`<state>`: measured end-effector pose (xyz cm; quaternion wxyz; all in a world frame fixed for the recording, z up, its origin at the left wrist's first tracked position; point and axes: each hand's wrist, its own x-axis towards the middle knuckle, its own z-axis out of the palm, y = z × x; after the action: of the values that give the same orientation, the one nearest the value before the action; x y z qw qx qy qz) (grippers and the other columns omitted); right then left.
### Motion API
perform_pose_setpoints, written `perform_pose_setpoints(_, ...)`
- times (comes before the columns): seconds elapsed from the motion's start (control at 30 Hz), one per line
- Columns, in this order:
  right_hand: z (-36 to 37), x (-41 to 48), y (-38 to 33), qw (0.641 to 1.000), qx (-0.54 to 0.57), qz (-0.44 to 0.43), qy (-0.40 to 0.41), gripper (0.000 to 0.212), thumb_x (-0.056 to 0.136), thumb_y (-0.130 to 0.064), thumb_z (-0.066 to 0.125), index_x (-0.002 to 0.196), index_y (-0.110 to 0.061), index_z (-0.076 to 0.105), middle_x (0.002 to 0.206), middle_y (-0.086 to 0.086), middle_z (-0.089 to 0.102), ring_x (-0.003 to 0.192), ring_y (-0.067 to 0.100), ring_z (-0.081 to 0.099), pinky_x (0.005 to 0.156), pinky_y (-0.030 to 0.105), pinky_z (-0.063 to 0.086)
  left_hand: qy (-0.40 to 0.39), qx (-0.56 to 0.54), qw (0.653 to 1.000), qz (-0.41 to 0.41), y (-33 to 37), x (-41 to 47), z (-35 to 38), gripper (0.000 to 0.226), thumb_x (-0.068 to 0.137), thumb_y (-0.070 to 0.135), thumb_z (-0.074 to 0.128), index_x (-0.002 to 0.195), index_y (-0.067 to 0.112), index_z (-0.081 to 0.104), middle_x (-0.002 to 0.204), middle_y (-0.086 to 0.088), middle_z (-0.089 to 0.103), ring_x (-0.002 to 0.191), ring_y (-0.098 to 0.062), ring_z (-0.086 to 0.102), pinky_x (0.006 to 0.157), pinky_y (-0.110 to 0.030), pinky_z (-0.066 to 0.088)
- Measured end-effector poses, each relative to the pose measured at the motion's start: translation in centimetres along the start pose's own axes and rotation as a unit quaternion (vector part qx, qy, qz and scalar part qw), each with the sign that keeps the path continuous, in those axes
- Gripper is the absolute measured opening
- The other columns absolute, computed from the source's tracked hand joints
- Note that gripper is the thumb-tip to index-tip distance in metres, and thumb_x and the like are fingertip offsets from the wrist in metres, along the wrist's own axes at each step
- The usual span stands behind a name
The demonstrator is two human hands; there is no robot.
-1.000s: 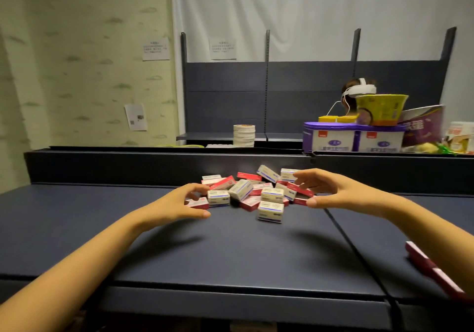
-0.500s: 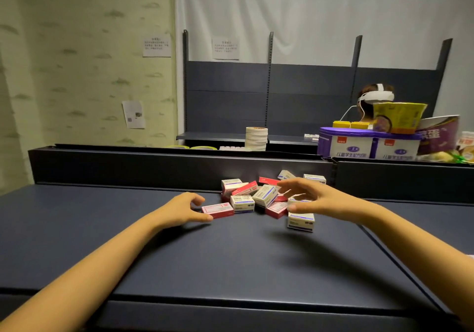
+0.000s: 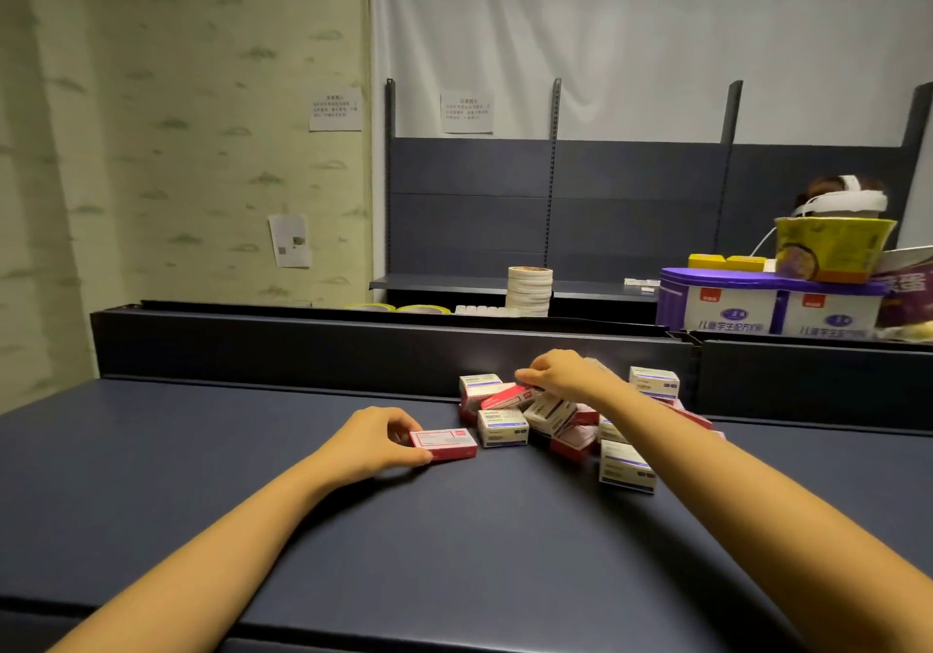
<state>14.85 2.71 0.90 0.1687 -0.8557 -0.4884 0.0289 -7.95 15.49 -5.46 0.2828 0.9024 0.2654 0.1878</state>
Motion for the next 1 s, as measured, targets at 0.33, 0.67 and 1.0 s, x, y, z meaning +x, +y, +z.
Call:
perform_pose_setpoints(0.33, 0.2, 0.7, -0.3, 0.993, -0.034, 0.015, -0.109, 0.046, 0.089, -0.046, 0.050, 0.127, -0.020, 0.056, 0.128, 0.006, 0.058, 0.113, 0.023, 0.058, 0.098, 0.035, 0.048, 0.003, -0.013, 1.000, 0.004, -0.2, -0.1, 0.0, 0.038, 0.075, 0.037, 0.074, 0.107, 0.020, 0.062, 0.109, 0.000, 0.066, 0.091, -0.011, 0.060, 0.068, -0.011, 0.046)
perform_pose_setpoints(0.67, 0.9, -0.2, -0.2, 0.976, -0.113, -0.119, -0.140, 0.038, 0.092, -0.026, 0.054, 0.126, -0.012, 0.056, 0.125, 0.005, 0.058, 0.112, 0.022, 0.054, 0.094, 0.031, 0.043, -0.001, -0.028, 1.000, 0.012, 0.2, -0.5, -0.2, 0.034, 0.075, 0.033, 0.074, 0.104, 0.020, 0.064, 0.096, 0.006, 0.065, 0.081, -0.005, 0.060, 0.069, -0.012, 0.047)
perform_pose_setpoints(1.0, -0.5, -2.2, 1.7, 0.982, -0.116, -0.133, -0.061, 0.046, 0.083, -0.034, 0.065, 0.126, -0.021, 0.053, 0.105, -0.004, 0.045, 0.096, 0.012, 0.044, 0.075, 0.017, 0.034, 0.033, -0.091, 0.995, 0.028, 0.8, -0.6, -1.5, 0.035, 0.072, 0.032, 0.078, 0.102, 0.018, 0.067, 0.099, 0.000, 0.069, 0.089, -0.010, 0.063, 0.075, -0.017, 0.049)
